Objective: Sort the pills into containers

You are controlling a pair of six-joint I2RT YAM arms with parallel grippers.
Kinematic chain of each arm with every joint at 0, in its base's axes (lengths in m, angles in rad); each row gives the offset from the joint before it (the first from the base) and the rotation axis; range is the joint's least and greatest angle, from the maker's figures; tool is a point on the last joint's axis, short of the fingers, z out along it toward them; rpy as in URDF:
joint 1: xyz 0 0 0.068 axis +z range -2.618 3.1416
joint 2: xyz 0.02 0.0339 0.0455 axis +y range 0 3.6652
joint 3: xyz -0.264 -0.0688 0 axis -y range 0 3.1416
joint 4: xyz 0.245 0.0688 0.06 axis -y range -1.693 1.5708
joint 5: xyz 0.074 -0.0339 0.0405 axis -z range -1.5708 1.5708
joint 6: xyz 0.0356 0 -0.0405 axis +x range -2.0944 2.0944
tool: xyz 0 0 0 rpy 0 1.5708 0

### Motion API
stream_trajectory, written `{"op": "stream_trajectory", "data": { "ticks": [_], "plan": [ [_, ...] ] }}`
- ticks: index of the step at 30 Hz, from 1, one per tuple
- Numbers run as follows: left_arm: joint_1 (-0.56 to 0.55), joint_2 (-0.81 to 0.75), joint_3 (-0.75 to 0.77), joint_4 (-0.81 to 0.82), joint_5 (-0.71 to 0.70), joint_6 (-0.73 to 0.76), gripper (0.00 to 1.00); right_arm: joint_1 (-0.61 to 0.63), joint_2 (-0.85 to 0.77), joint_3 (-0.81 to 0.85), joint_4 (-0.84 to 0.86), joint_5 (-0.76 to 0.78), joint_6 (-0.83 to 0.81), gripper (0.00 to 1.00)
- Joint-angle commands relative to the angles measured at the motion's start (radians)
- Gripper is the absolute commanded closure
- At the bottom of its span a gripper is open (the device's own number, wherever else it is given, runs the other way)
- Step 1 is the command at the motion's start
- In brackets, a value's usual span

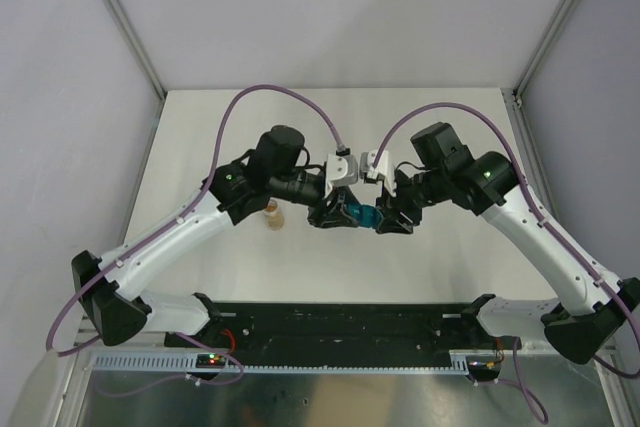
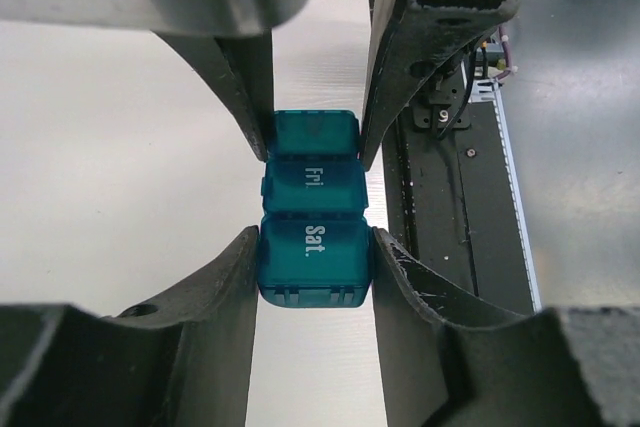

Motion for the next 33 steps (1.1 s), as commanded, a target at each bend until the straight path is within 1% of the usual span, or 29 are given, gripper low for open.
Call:
{"op": "stream_trajectory", "data": {
  "ticks": [1, 4, 8, 10, 12, 15, 19, 22, 26, 29, 33],
  "plan": [
    [-0.027, -0.031, 0.022, 0.017, -0.041, 0.034, 0.76, -0.013, 0.008, 0.018, 0.005, -0.062, 0.015, 1.00],
    [-0.052, -0.041, 0.009, 0.016, -0.092, 0.066, 0.80, -0.029, 0.022, 0.010, 0.003, -0.093, 0.021, 1.00],
    [-0.086, -0.054, 0.000, 0.017, -0.175, 0.100, 0.82, -0.045, 0.038, 0.003, -0.005, -0.127, 0.023, 1.00],
    [-0.099, -0.058, 0.002, 0.016, -0.215, 0.110, 0.82, -0.054, 0.045, 0.002, -0.008, -0.145, 0.026, 1.00],
    [-0.107, -0.063, 0.002, 0.017, -0.246, 0.118, 0.79, -0.061, 0.052, 0.002, -0.010, -0.152, 0.026, 1.00],
    [-0.115, -0.075, -0.002, 0.017, -0.276, 0.126, 0.67, -0.068, 0.058, 0.002, -0.011, -0.146, 0.029, 1.00],
    [-0.120, -0.090, -0.007, 0.016, -0.281, 0.130, 0.52, -0.076, 0.065, 0.002, -0.009, -0.140, 0.041, 1.00],
    [-0.125, -0.094, -0.009, 0.017, -0.266, 0.126, 0.45, -0.081, 0.071, 0.003, -0.002, -0.136, 0.049, 1.00],
    [-0.131, -0.098, -0.012, 0.016, -0.238, 0.117, 0.33, -0.086, 0.077, 0.003, 0.002, -0.131, 0.056, 1.00],
    [-0.135, -0.102, -0.015, 0.014, -0.232, 0.117, 0.29, -0.089, 0.080, 0.003, 0.002, -0.130, 0.059, 1.00],
    [-0.136, -0.110, -0.023, 0.009, -0.220, 0.117, 0.29, -0.094, 0.079, 0.004, 0.008, -0.123, 0.065, 1.00]
  ]
}}
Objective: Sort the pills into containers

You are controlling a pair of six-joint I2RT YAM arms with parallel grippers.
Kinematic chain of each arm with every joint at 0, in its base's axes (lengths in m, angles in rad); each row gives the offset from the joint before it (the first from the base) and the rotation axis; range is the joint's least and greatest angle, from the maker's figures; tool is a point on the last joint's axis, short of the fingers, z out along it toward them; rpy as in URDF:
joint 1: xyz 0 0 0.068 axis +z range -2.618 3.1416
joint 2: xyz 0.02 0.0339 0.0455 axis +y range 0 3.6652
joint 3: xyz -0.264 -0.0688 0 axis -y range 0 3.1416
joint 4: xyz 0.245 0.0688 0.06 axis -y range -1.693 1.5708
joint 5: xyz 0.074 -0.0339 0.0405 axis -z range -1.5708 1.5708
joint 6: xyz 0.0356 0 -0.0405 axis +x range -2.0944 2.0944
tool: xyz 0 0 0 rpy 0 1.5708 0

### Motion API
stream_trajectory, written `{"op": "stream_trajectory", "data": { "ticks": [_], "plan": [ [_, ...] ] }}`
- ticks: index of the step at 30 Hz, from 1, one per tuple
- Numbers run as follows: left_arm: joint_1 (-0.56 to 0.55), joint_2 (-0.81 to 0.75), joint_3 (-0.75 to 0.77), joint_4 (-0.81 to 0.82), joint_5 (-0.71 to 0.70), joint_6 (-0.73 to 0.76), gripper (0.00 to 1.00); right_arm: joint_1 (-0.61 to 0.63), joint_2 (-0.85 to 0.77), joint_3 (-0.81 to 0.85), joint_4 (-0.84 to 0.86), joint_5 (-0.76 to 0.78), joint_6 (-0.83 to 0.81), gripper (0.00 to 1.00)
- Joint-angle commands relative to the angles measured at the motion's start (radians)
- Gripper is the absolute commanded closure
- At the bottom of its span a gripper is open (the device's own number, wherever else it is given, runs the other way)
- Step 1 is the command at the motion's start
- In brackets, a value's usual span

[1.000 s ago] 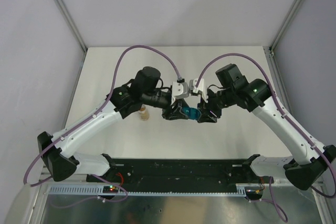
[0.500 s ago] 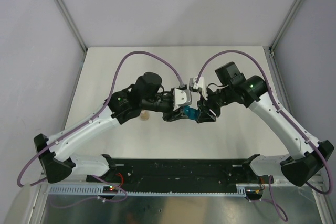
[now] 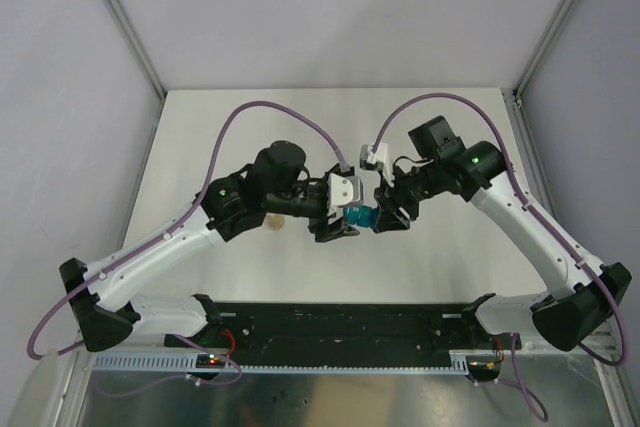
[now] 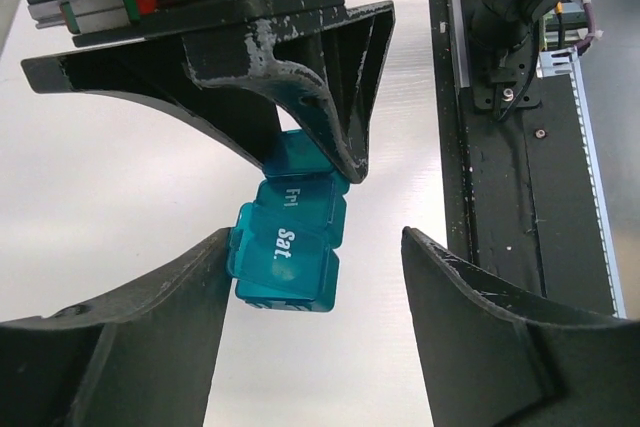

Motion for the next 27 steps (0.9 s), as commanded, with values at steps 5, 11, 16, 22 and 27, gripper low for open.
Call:
{"op": "stream_trajectory", "data": {
  "ticks": [5, 11, 16, 22, 27],
  "plan": [
    [-0.011, -0.053, -0.021, 0.006, 0.073, 0.001, 0.29, -0.023, -0.001, 0.006, 0.041, 0.026, 0.031, 1.00],
    [-0.017, -0.062, -0.042, -0.009, 0.123, -0.019, 0.29, -0.037, 0.007, 0.003, 0.066, 0.071, 0.054, 1.00],
    [-0.025, -0.061, -0.072, -0.016, 0.126, -0.014, 0.30, -0.040, 0.015, -0.007, 0.100, 0.124, 0.080, 1.00],
    [-0.029, -0.071, -0.098, -0.035, 0.095, 0.007, 0.29, -0.042, 0.029, -0.018, 0.139, 0.166, 0.108, 1.00],
    [-0.025, -0.099, -0.085, -0.044, -0.037, 0.012, 0.25, -0.043, 0.038, -0.045, 0.187, 0.231, 0.123, 1.00]
  ]
}}
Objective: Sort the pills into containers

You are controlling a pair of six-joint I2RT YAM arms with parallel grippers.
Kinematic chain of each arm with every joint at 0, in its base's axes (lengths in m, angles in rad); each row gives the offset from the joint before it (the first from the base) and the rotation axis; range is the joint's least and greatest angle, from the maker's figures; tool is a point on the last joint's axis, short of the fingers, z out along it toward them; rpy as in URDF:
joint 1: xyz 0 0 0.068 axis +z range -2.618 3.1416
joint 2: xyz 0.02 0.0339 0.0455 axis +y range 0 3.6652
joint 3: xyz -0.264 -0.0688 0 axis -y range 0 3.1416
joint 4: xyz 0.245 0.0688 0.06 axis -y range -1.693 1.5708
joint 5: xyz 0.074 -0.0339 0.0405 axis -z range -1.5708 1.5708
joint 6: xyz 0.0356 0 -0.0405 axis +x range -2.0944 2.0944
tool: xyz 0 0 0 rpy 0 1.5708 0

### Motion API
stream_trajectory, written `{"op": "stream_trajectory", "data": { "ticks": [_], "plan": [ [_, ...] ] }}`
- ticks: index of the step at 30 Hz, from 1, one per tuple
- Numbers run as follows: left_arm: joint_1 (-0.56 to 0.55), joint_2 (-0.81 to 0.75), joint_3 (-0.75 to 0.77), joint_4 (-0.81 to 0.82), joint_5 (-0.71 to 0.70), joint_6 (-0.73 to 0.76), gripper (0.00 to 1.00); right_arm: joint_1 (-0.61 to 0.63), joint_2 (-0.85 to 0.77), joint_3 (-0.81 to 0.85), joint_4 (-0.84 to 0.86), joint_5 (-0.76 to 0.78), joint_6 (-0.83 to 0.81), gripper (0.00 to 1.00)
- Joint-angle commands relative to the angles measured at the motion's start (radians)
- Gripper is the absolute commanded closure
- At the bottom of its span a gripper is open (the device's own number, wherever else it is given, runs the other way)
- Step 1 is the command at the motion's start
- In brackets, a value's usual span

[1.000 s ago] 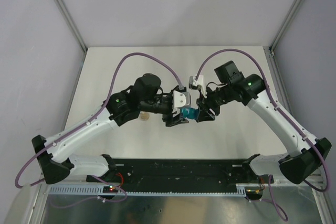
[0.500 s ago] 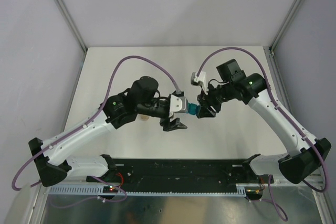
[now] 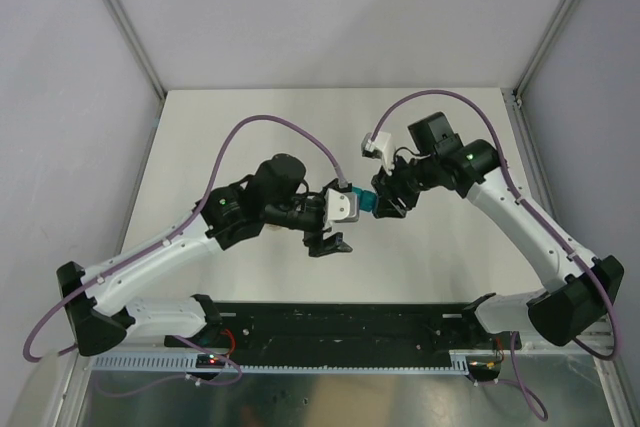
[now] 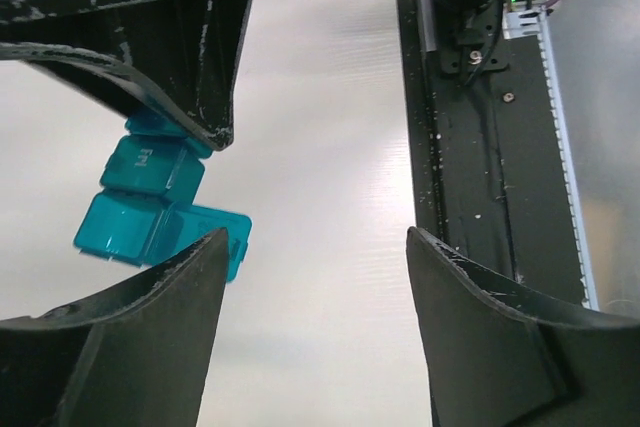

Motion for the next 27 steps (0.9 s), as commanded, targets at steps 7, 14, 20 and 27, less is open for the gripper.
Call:
{"op": "stream_trajectory", "data": {
  "ticks": [7, 14, 20, 27],
  "plan": [
    [0.078, -0.104, 0.051, -0.026, -0.189, -0.032, 0.15, -0.007, 0.036, -0.123, 0.193, 0.207, 0.013, 1.00],
    [0.170, -0.193, 0.021, -0.025, -0.254, -0.045, 0.12, -0.003, 0.100, -0.253, 0.309, 0.256, -0.054, 1.00],
    [0.229, -0.232, -0.003, -0.025, -0.276, -0.045, 0.11, 0.005, 0.210, -0.313, 0.372, 0.266, -0.124, 1.00],
    [0.254, -0.245, -0.004, -0.026, -0.270, -0.053, 0.10, 0.034, 0.298, -0.341, 0.425, 0.304, -0.164, 0.92]
  ]
}}
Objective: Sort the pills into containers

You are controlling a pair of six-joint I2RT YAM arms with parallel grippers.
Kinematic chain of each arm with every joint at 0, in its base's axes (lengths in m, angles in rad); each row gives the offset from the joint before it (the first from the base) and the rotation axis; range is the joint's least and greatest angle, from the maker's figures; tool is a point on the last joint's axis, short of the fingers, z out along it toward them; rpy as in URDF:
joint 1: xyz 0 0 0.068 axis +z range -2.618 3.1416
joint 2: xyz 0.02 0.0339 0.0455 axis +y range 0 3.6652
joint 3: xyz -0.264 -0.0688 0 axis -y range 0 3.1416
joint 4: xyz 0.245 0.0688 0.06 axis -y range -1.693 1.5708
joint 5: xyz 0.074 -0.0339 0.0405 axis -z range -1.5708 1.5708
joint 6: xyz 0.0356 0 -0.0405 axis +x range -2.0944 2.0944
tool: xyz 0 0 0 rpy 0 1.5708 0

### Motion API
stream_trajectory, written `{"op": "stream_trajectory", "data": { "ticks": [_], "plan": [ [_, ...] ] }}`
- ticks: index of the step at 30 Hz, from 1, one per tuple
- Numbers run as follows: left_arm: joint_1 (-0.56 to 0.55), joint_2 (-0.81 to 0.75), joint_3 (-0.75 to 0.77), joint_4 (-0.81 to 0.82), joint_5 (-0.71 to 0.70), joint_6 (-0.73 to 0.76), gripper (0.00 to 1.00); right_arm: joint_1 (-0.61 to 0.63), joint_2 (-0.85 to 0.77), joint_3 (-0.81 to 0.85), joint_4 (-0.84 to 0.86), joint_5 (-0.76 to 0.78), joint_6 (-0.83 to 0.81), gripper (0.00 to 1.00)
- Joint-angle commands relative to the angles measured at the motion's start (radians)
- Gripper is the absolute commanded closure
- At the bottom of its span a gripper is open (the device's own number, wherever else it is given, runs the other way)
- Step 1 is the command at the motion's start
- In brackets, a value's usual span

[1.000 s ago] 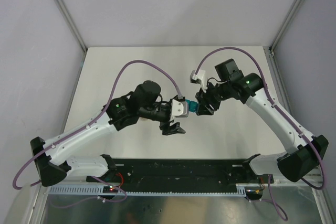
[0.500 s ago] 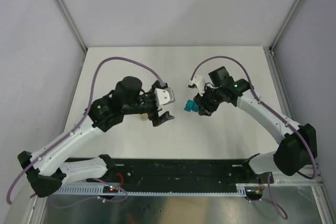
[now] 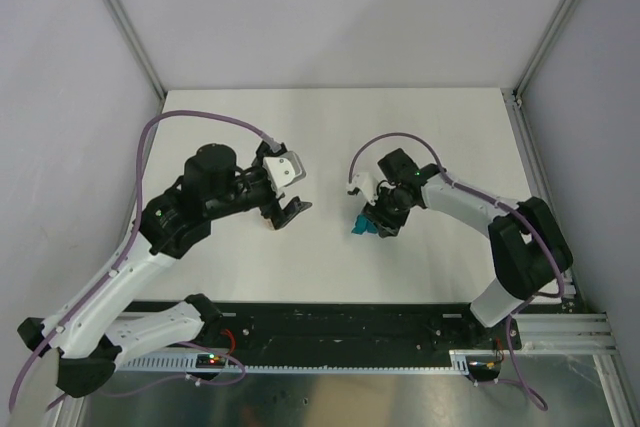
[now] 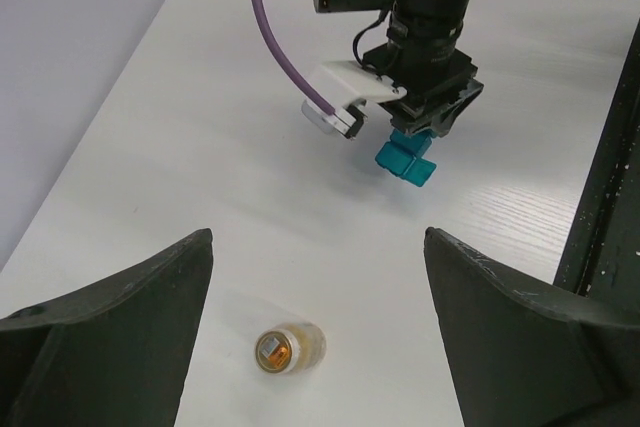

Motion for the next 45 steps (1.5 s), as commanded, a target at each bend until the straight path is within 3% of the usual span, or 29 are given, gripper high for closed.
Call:
{"op": "stream_trajectory", "data": {
  "ticks": [1, 9, 14, 21, 27, 45],
  "plan": [
    [0.020, -0.015, -0.003, 0.012, -0.006, -0.023, 0.10, 0.019, 0.039, -0.011, 0.076, 0.032, -0.047, 0.90],
    [0.023, -0.009, -0.002, 0.012, 0.003, -0.024, 0.10, 0.027, 0.094, -0.041, 0.118, 0.067, -0.058, 0.73],
    [0.023, -0.009, -0.003, 0.012, 0.007, -0.021, 0.09, 0.023, 0.117, -0.045, 0.128, 0.094, -0.066, 0.52],
    [0.024, -0.015, -0.005, 0.011, 0.003, -0.017, 0.09, -0.006, 0.116, -0.045, 0.139, 0.145, -0.090, 0.34],
    [0.024, -0.020, -0.012, 0.011, -0.001, -0.010, 0.09, -0.032, 0.118, -0.046, 0.144, 0.167, -0.103, 0.07],
    [0.035, -0.009, -0.020, 0.015, -0.104, 0.006, 0.08, -0.099, 0.205, 0.078, 0.232, 0.279, -0.039, 0.07]
  ]
}}
